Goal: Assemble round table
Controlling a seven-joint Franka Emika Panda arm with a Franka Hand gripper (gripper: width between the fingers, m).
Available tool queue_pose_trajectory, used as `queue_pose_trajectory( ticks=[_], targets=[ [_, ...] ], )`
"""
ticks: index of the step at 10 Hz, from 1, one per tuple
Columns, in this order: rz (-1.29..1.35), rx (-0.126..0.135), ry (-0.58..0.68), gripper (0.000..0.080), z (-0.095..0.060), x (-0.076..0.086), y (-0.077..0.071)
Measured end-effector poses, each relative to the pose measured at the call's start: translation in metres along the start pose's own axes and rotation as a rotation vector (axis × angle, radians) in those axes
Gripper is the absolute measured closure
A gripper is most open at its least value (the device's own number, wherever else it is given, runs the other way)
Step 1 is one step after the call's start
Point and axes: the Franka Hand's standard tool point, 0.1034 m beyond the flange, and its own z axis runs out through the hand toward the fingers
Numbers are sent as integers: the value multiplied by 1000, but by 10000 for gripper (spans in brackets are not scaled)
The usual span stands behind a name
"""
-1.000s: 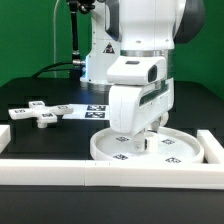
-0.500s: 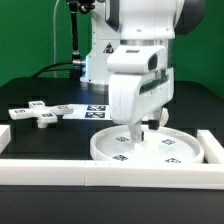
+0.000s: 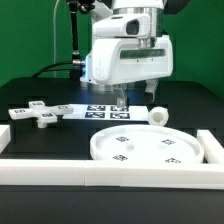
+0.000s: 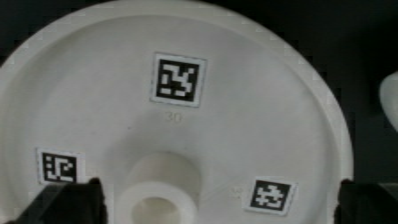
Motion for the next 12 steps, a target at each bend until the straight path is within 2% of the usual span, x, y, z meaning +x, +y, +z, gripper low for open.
queue_pose_trajectory(
  ticks=[1,4,5,6,9,10,12],
  targets=[
    [-6,4,-1,151,2,3,-4],
    [69,7,0,151,2,2,-3],
    [199,12,8,151,2,0,-3],
    [406,22,21,151,4,-9,-5],
    [886,60,4,151,10,-12,-27],
    [857,60,5,151,11,-9,-32],
    [1030,74,4,151,12,-9,-32]
  ],
)
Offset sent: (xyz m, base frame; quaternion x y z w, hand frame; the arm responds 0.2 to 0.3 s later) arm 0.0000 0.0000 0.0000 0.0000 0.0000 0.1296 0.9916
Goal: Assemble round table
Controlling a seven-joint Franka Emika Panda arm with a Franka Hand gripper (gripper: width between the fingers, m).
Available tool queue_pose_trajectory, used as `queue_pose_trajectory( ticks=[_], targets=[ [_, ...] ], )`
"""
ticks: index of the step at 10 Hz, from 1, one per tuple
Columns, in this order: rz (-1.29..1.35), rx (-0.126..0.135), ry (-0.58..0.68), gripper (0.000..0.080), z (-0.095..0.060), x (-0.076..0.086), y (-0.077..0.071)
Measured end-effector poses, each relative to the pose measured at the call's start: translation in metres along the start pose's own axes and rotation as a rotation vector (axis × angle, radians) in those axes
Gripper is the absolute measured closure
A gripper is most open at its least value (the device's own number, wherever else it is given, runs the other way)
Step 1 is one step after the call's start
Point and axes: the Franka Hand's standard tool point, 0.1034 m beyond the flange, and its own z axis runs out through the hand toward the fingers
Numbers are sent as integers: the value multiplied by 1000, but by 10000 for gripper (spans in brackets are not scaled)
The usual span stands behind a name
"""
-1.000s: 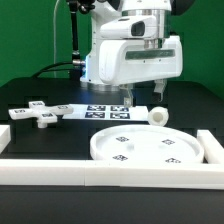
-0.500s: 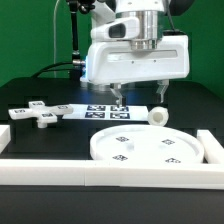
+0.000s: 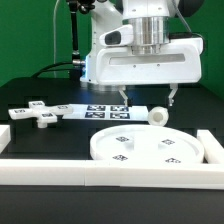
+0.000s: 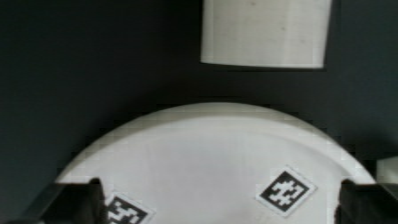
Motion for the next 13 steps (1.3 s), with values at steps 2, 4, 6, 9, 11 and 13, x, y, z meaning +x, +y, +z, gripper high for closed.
queue_pose_trajectory(
  ticks=[2,4,6,9,11,13],
  targets=[
    [274,13,-9,151,6,-12,0],
    [324,11,-39,151,13,-21,2],
    [287,6,-94,151,14,-25,5],
    [189,25,-296,151,13,-23,-2],
    [191,24,-422,151,12,-34,-5],
    [194,42,-576,151,9,-28,-6]
  ],
)
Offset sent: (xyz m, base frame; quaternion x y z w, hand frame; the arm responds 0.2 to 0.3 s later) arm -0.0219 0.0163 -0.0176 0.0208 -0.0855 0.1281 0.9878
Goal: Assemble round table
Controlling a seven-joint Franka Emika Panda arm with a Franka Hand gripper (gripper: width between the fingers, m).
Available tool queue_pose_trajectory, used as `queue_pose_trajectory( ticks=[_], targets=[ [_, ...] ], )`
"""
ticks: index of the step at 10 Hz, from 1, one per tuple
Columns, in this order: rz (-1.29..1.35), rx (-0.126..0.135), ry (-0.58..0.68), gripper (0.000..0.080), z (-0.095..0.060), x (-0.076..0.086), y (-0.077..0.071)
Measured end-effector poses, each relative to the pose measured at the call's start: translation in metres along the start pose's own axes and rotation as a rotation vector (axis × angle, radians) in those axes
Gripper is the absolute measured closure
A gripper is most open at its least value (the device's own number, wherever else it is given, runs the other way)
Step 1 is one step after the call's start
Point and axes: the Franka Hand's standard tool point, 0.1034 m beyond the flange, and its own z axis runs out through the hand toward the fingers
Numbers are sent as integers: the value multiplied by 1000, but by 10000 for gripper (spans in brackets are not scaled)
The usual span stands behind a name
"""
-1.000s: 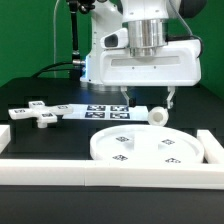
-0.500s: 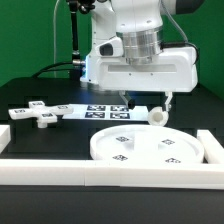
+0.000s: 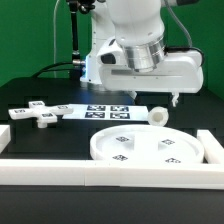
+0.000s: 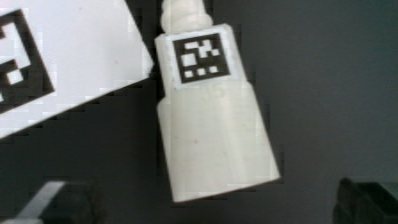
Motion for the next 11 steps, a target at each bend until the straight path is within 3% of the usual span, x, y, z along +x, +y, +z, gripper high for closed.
queue_pose_trajectory(
  ticks=[2,7,11],
  targets=[
    [12,-5,-155,151,4,-4,4],
    [-34,-6,-482,151,19,5,1],
    [-45,-13,-516,151,38,10,-1]
  ],
)
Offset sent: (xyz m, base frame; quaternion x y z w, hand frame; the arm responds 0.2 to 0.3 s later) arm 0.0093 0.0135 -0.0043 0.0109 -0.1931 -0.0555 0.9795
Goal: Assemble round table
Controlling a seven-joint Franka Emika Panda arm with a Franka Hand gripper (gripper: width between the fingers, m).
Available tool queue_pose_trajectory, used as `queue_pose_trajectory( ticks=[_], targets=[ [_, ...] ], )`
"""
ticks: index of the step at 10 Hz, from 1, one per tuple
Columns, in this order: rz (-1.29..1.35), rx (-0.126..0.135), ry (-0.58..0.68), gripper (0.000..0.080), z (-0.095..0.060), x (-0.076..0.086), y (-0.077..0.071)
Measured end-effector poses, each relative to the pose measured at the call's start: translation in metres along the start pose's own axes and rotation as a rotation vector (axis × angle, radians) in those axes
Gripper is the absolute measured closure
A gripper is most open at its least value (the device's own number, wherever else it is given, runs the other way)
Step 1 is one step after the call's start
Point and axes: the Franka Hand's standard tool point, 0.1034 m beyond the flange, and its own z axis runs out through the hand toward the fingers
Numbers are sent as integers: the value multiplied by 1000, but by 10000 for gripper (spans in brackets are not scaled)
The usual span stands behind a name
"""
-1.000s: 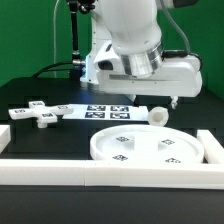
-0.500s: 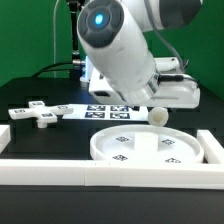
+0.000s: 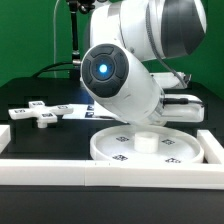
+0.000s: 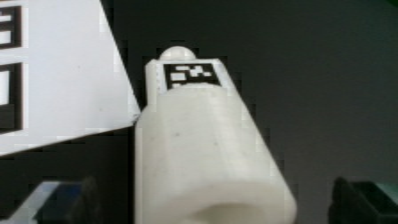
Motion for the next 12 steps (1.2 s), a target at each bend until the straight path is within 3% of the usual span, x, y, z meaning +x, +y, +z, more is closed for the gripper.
queue_pose_trajectory(
  ticks=[3,4,5,8,10,12],
  targets=[
    [17,-6,-2,151,12,0,4],
    [17,-9,-5,238,14,-1,4],
    [15,-11,-6,376,15,-1,3],
    [7,-11,-2,392,13,-1,2],
    [-5,-7,4,392,-1,-6,-1],
    [-29,-3,3,392,-28,-27,-6]
  ],
)
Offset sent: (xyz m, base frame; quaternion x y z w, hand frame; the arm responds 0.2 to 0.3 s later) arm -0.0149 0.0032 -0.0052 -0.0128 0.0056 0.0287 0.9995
